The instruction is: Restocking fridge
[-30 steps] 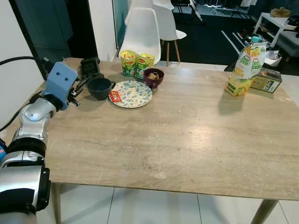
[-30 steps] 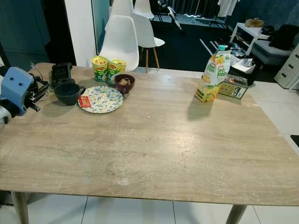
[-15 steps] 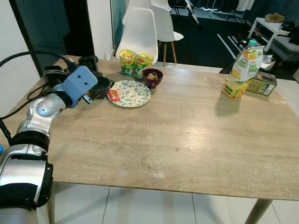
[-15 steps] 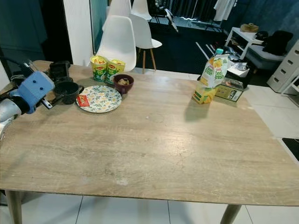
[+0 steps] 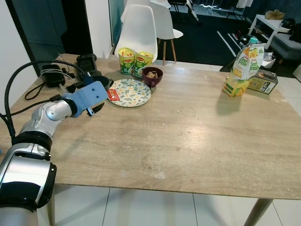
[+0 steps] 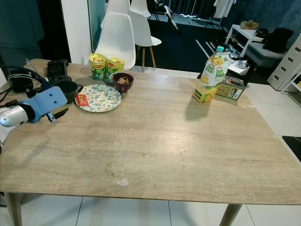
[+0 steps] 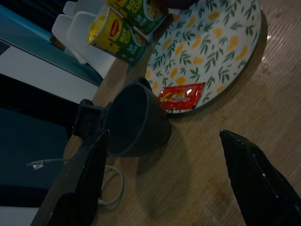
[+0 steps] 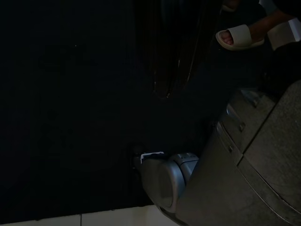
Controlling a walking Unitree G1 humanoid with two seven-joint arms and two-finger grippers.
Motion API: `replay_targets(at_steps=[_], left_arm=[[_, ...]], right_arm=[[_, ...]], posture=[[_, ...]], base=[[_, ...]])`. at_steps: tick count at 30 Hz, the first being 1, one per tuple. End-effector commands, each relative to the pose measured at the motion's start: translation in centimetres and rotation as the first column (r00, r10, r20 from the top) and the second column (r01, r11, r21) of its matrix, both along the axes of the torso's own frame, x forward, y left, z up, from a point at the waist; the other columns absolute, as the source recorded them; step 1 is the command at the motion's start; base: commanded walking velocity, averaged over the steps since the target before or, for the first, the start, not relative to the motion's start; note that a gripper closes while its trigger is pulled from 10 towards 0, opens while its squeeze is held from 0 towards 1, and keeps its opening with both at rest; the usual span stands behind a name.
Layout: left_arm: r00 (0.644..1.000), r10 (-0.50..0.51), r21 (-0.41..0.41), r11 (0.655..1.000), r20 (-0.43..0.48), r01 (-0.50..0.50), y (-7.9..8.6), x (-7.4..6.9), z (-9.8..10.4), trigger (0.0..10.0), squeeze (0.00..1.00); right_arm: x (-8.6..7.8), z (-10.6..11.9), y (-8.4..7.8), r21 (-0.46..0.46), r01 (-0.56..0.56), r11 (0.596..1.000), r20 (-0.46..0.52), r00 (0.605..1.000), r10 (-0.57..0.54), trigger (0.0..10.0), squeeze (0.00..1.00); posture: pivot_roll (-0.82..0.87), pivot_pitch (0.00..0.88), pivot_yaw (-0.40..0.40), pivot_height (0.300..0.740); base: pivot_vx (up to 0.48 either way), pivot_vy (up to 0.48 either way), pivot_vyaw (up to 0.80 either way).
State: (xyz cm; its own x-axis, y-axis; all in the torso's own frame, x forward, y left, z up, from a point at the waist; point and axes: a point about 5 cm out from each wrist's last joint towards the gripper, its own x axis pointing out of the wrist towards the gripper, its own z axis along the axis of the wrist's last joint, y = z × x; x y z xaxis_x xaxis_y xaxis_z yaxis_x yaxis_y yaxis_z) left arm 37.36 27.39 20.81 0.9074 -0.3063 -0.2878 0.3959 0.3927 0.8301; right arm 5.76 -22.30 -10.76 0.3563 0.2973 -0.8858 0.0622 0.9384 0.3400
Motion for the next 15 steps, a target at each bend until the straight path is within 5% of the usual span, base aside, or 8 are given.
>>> replay_targets(at_steps=[1,12,15], left_arm=[[1.0,0.009,0.055,0.998,-0.025,-0.008,0.5,-0.2,-0.2,10.0,0.0],[0.995,-0.055,0.076,0.995,-0.078,0.061,-0.5,-0.3,-1.2,10.0,0.0],[0.99,-0.101,0.102,0.989,-0.102,0.111,-1.2,-0.2,-1.3,10.0,0.0]], right_arm=[[0.0,0.1,-0.5,-0.019,0.0,1.0,0.009,1.0,0.0,10.0,0.0],[-0.8,0.0,-0.1,-0.015,0.007,1.0,0.021,1.0,-0.006,10.0,0.0],[-2.9,-0.1,0.8,0.02,0.016,1.0,0.022,1.0,-0.017,10.0,0.0]], posture=[[-0.05,0.062,-0.122,0.74],[-0.03,0.146,-0.098,0.74],[-0.03,0.212,-0.077,0.74]], base=[[0.0,0.0,0.0],[0.0,0.0,0.0],[0.0,0.0,0.0]])
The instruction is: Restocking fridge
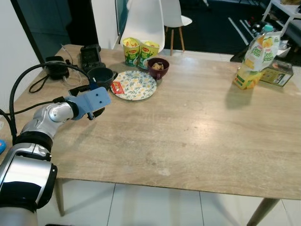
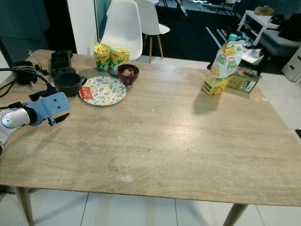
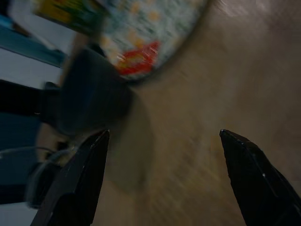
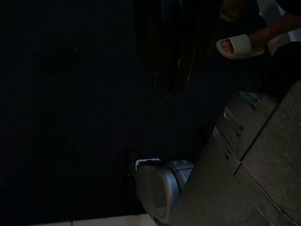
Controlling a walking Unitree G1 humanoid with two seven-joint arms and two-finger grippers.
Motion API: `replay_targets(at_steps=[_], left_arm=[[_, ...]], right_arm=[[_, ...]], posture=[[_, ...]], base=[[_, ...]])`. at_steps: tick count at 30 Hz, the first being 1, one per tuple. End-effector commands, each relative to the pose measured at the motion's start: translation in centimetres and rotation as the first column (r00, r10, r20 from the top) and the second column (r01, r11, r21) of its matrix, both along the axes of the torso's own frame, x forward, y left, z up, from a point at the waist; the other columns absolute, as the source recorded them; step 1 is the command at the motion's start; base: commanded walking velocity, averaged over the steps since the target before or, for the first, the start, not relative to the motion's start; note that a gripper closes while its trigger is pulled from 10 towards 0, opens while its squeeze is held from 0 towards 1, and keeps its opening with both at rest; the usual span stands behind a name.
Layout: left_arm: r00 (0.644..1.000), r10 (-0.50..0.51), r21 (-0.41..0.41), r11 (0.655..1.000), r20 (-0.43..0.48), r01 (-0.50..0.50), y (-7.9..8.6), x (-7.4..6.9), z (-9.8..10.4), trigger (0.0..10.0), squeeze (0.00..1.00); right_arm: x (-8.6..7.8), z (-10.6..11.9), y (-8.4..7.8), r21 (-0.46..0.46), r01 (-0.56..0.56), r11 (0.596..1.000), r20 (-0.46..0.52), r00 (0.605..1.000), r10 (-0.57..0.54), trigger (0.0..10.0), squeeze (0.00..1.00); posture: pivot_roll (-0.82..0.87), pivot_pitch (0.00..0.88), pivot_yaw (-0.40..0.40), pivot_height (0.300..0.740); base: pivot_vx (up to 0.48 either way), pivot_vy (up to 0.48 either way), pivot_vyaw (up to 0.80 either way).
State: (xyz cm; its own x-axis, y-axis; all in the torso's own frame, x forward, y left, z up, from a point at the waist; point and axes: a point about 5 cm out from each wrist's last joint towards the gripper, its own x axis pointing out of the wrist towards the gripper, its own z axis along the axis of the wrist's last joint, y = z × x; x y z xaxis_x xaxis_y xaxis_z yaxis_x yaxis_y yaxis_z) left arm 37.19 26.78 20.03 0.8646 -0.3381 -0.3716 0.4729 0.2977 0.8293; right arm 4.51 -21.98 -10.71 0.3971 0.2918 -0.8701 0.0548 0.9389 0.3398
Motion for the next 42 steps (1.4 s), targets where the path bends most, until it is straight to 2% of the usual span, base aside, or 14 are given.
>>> replay_targets(at_steps=[1,4,5,6,17,19,20,21,23,25,28,32,37,42], left_arm=[[0.999,-0.04,0.027,0.999,-0.032,0.041,-0.6,-0.1,-0.6,10.0,0.0],[0.996,-0.077,0.088,0.993,-0.037,0.08,-0.8,-0.1,-0.5,10.0,0.0],[0.996,-0.077,0.088,0.993,-0.037,0.08,-0.8,-0.1,-0.5,10.0,0.0],[0.994,-0.101,0.128,0.986,-0.034,0.104,-1.0,-0.1,-0.4,10.0,0.0],[0.989,-0.14,0.259,0.958,0.049,0.123,-1.0,0.4,2.3,10.0,0.0],[0.987,-0.135,0.324,0.941,0.092,0.098,-0.7,0.6,3.4,10.0,0.0],[0.987,-0.135,0.324,0.941,0.092,0.098,-0.7,0.6,3.4,10.0,0.0],[0.986,-0.119,0.388,0.92,0.12,0.064,-0.1,0.7,4.0,10.0,0.0],[0.985,-0.112,0.412,0.91,0.131,0.049,0.2,0.8,4.3,10.0,0.0],[0.979,-0.073,0.466,0.885,0.193,-0.026,1.3,0.8,6.0,10.0,0.0],[0.968,-0.047,0.487,0.87,0.245,-0.081,2.0,0.8,7.2,10.0,0.0],[0.961,-0.038,0.494,0.863,0.274,-0.107,2.2,0.9,7.8,10.0,0.0],[0.925,-0.067,0.498,0.856,0.374,-0.139,1.6,1.3,9.4,10.0,0.0],[0.91,-0.078,0.509,0.846,0.408,-0.156,1.3,1.5,9.6,10.0,0.0]], right_arm=[[-1.7,-0.1,0.4,0.023,0.008,1.0,-0.021,1.0,-0.008,10.0,0.0],[-3.3,-0.1,0.5,0.037,0.008,0.999,-0.03,1.0,-0.007,10.0,0.0],[-3.3,-0.1,0.5,0.037,0.008,0.999,-0.03,1.0,-0.007,10.0,0.0],[-3.8,0.0,0.3,0.037,0.012,0.999,-0.034,0.999,-0.01,10.0,0.0],[-4.1,0.3,0.0,0.04,0.005,0.999,-0.024,1.0,-0.005,10.0,0.0],[-3.9,0.4,-0.1,0.038,-0.001,0.999,-0.021,1.0,0.002,10.0,0.0],[-3.9,0.4,-0.1,0.038,-0.001,0.999,-0.021,1.0,0.002,10.0,0.0],[-3.6,0.4,-0.2,0.038,-0.004,0.999,-0.018,1.0,0.005,10.0,0.0],[-3.6,0.4,-0.3,0.037,-0.005,0.999,-0.017,1.0,0.006,10.0,0.0],[-3.6,0.5,-0.3,0.037,-0.012,0.999,-0.014,1.0,0.012,10.0,0.0],[-3.6,0.6,-0.4,0.037,-0.013,0.999,-0.013,1.0,0.014,10.0,0.0],[-3.9,0.6,-0.5,0.037,-0.013,0.999,-0.017,1.0,0.014,10.0,0.0],[-5.1,0.7,-0.3,0.046,-0.023,0.999,-0.038,0.999,0.025,10.0,0.0],[-5.3,0.9,-0.5,0.044,-0.024,0.999,-0.041,0.999,0.025,10.0,0.0]], posture=[[-0.03,0.212,-0.077,0.74],[-0.01,0.254,-0.065,0.74],[-0.01,0.254,-0.065,0.74],[-0.01,0.272,-0.059,0.74],[0.02,0.284,-0.062,0.74],[0.03,0.282,-0.068,0.74],[0.03,0.282,-0.068,0.74],[0.03,0.281,-0.07,0.74],[0.03,0.281,-0.07,0.74],[0.03,0.283,-0.073,0.74],[0.04,0.289,-0.075,0.74],[0.03,0.296,-0.077,0.74],[0.02,0.302,-0.081,0.74],[0.01,0.311,-0.086,0.74]], base=[[0.0,0.0,0.0],[0.0,0.0,0.0],[0.0,0.0,0.0],[0.0,0.0,0.0],[0.0,0.0,0.0],[0.0,0.0,0.0],[0.0,0.0,0.0],[0.0,0.0,0.0],[0.0,0.0,0.0],[0.0,0.0,0.0],[0.0,0.0,0.0],[0.0,0.0,0.0],[0.0,0.0,0.0],[0.0,0.0,0.0]])
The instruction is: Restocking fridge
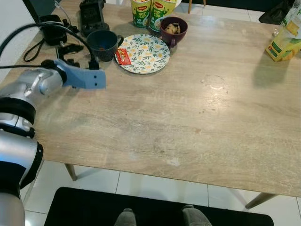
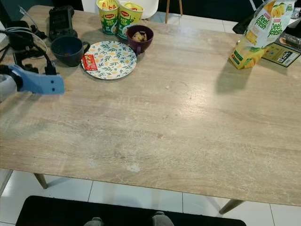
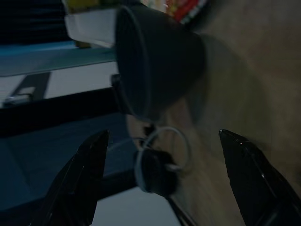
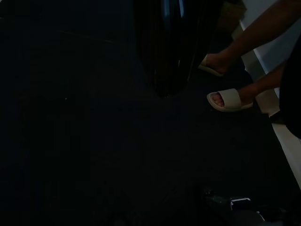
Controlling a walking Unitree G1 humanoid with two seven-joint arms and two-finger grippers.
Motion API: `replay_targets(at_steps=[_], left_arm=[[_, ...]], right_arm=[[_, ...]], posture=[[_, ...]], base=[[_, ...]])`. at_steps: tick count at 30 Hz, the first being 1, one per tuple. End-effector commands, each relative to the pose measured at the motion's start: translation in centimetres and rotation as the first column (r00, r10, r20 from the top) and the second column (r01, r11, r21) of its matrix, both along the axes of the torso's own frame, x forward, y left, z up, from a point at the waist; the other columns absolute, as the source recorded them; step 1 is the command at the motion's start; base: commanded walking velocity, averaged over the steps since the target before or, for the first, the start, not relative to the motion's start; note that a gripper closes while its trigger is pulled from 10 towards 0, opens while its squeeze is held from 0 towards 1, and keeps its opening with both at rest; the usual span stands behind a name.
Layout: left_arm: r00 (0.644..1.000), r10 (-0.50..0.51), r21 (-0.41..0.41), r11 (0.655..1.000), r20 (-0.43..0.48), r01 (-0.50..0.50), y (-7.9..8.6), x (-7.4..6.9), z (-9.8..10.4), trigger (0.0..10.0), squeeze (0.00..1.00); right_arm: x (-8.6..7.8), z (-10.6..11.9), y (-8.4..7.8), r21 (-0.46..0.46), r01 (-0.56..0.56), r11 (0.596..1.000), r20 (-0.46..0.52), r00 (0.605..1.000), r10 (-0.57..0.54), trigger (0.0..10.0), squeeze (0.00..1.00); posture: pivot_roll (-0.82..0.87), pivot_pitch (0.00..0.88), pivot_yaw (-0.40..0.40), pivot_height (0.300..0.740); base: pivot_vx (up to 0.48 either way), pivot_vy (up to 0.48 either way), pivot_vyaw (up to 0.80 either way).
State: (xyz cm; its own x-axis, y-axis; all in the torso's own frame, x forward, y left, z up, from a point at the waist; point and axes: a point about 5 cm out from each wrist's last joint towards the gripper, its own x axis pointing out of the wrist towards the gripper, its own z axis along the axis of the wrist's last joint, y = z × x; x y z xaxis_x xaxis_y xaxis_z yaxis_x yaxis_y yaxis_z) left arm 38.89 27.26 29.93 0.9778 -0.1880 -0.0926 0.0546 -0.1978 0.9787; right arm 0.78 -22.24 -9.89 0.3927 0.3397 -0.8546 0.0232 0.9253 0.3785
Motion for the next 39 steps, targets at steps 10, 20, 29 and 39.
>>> replay_targets(at_steps=[10,20,29,39], left_arm=[[0.999,0.043,0.055,0.998,0.013,-0.044,0.5,0.2,-1.1,10.0,0.0],[0.997,0.063,0.062,0.996,0.045,-0.066,0.4,0.4,-1.1,10.0,0.0],[0.993,0.035,-0.058,0.998,0.117,-0.029,0.0,0.4,0.3,10.0,0.0],[0.979,-0.06,-0.504,0.85,0.193,0.152,-1.5,0.1,0.7,10.0,0.0]], right_arm=[[-2.3,0.7,-0.9,-0.002,-0.009,1.0,-0.044,0.999,0.009,10.0,0.0],[-1.6,1.0,-1.2,-0.001,-0.029,1.0,-0.025,0.999,0.029,10.0,0.0],[2.1,0.4,-0.8,-0.011,-0.013,1.0,0.012,1.0,0.013,10.0,0.0],[5.2,-0.6,0.8,-0.03,0.005,1.0,-0.003,1.0,-0.006,10.0,0.0]], posture=[[-0.02,0.331,-0.111,0.74],[-0.03,0.321,-0.131,0.74],[-0.01,0.205,-0.115,0.74],[0.03,0.044,-0.102,0.74]], base=[[0.0,0.0,0.0],[0.0,0.0,0.0],[0.0,0.0,0.0],[0.0,0.0,0.0]])
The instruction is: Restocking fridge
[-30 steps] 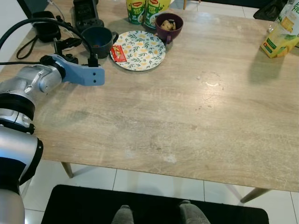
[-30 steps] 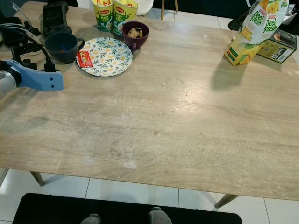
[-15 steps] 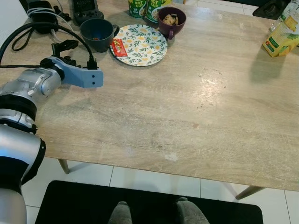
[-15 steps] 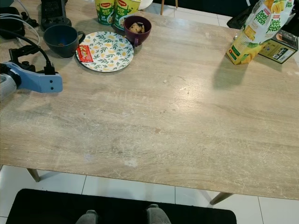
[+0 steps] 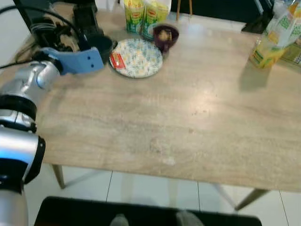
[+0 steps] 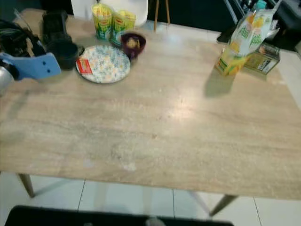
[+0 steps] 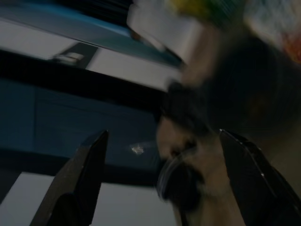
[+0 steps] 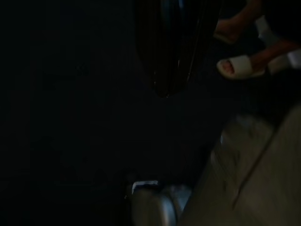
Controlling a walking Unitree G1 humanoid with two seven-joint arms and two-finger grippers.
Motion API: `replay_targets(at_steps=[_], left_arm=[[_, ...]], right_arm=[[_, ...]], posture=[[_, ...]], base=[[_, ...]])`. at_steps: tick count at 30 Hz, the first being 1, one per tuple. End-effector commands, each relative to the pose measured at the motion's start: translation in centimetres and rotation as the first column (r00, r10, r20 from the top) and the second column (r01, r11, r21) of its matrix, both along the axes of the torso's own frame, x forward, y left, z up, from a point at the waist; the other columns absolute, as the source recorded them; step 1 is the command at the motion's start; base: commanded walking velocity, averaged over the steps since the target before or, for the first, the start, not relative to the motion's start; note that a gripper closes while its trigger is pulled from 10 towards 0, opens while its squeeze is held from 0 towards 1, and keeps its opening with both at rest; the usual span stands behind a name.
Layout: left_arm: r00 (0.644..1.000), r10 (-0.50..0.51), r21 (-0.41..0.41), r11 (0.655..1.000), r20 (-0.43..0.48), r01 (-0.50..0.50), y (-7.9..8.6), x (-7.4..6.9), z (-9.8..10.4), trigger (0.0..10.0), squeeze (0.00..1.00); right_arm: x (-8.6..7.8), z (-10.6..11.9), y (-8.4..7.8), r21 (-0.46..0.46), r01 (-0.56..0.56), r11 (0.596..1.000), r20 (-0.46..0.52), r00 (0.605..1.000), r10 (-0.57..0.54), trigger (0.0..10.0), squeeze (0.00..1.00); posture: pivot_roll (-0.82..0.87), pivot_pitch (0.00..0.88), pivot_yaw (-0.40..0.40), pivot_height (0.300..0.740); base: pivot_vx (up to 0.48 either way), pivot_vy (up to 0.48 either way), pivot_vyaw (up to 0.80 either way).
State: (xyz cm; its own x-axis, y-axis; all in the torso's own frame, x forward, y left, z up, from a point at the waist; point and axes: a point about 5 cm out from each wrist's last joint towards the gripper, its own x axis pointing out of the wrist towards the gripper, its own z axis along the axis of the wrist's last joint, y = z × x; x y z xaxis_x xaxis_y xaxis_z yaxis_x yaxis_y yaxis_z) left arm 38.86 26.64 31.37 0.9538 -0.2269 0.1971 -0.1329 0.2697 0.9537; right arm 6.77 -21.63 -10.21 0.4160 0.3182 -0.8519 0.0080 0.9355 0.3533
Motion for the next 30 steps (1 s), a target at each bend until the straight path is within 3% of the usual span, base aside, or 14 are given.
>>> replay_targets(at_steps=[1,2,3,4,6,7,9,10,11,12,19,20,22,30], left_arm=[[0.996,-0.087,-0.154,0.984,-0.002,0.086,-1.3,0.1,-0.9,10.0,0.0],[0.994,-0.107,-0.212,0.972,0.001,0.104,-1.5,0.2,-1.1,10.0,0.0],[0.982,-0.185,-0.419,0.89,0.027,0.18,-2.7,0.1,-1.9,10.0,0.0],[0.982,-0.185,-0.419,0.89,0.027,0.18,-2.7,0.1,-1.9,10.0,0.0],[0.962,-0.261,-0.6,0.759,0.077,0.254,-4.3,-0.4,-2.9,10.0,0.0],[0.962,-0.261,-0.6,0.759,0.077,0.254,-4.3,-0.4,-2.9,10.0,0.0],[0.949,-0.291,-0.718,0.635,0.12,0.285,-5.4,-0.8,-3.9,10.0,0.0],[0.939,-0.316,-0.793,0.534,0.136,0.294,-7.2,-1.5,-5.8,10.0,0.0],[0.939,-0.316,-0.793,0.534,0.136,0.294,-7.2,-1.5,-5.8,10.0,0.0],[0.934,-0.339,-0.87,0.419,0.116,0.261,-10.0,-2.6,-8.9,10.0,0.0],[0.916,-0.4,-0.917,0.352,0.033,0.187,-14.0,-4.6,-13.0,10.0,0.0],[0.901,-0.434,-0.908,0.378,0.0,0.182,-15.5,-5.8,-14.1,10.0,0.0],[0.894,-0.448,-0.899,0.398,-0.015,0.185,-15.9,-6.5,-14.4,10.0,0.0],[0.927,-0.375,-0.848,0.49,0.005,0.202,-14.5,-6.7,-13.9,10.0,0.0]], right_arm=[[-0.3,-0.3,0.2,-0.006,0.023,1.0,-0.029,0.999,-0.024,10.0,0.0],[0.1,-0.3,0.3,-0.008,0.033,0.999,-0.026,0.999,-0.033,10.0,0.0],[0.6,-0.3,0.2,-0.017,0.063,0.998,-0.024,0.998,-0.064,10.0,0.0],[0.6,-0.3,0.2,-0.017,0.063,0.998,-0.024,0.998,-0.064,10.0,0.0],[0.9,-0.4,0.1,-0.023,0.085,0.996,-0.027,0.996,-0.086,10.0,0.0],[0.9,-0.4,0.1,-0.023,0.085,0.996,-0.027,0.996,-0.086,10.0,0.0],[1.2,-0.5,0.3,-0.027,0.098,0.995,-0.033,0.995,-0.098,10.0,0.0],[1.4,-0.5,0.5,-0.033,0.096,0.995,-0.041,0.994,-0.098,10.0,0.0],[1.4,-0.5,0.5,-0.033,0.096,0.995,-0.041,0.994,-0.098,10.0,0.0],[1.8,-0.6,0.9,-0.034,0.095,0.995,-0.042,0.994,-0.097,10.0,0.0],[3.3,-0.4,1.5,-0.026,0.112,0.993,-0.016,0.994,-0.113,10.0,0.0],[3.5,-0.4,1.7,-0.023,0.121,0.992,-0.011,0.993,-0.122,10.0,0.0],[3.4,-0.5,1.9,-0.026,0.126,0.992,-0.018,0.992,-0.126,10.0,0.0],[2.6,-0.8,1.6,-0.045,0.172,0.984,-0.052,0.983,-0.174,10.0,0.0]], posture=[[0.03,0.006,-0.094,0.74],[0.04,0.0,-0.092,0.74],[0.05,0.0,-0.088,0.74],[0.05,0.0,-0.088,0.74],[0.06,0.0,-0.08,0.74],[0.06,0.0,-0.08,0.74],[0.07,0.0,-0.084,0.74],[0.07,0.0,-0.081,0.74],[0.07,0.0,-0.081,0.74],[0.08,0.0,-0.077,0.74],[0.1,0.0,-0.068,0.74],[0.1,0.0,-0.062,0.74],[0.11,0.0,-0.056,0.74],[0.12,0.0,-0.037,0.74]], base=[[0.0,0.0,0.0],[0.0,0.0,0.0],[0.0,0.0,0.0],[0.0,0.0,0.0],[0.0,0.0,0.0],[0.0,0.0,0.0],[0.0,0.0,0.0],[0.0,0.0,0.0],[0.0,0.0,0.0],[0.0,0.0,0.0],[0.0,0.0,0.0],[0.0,0.0,0.0],[0.0,0.0,0.0],[0.0,0.0,0.0]])
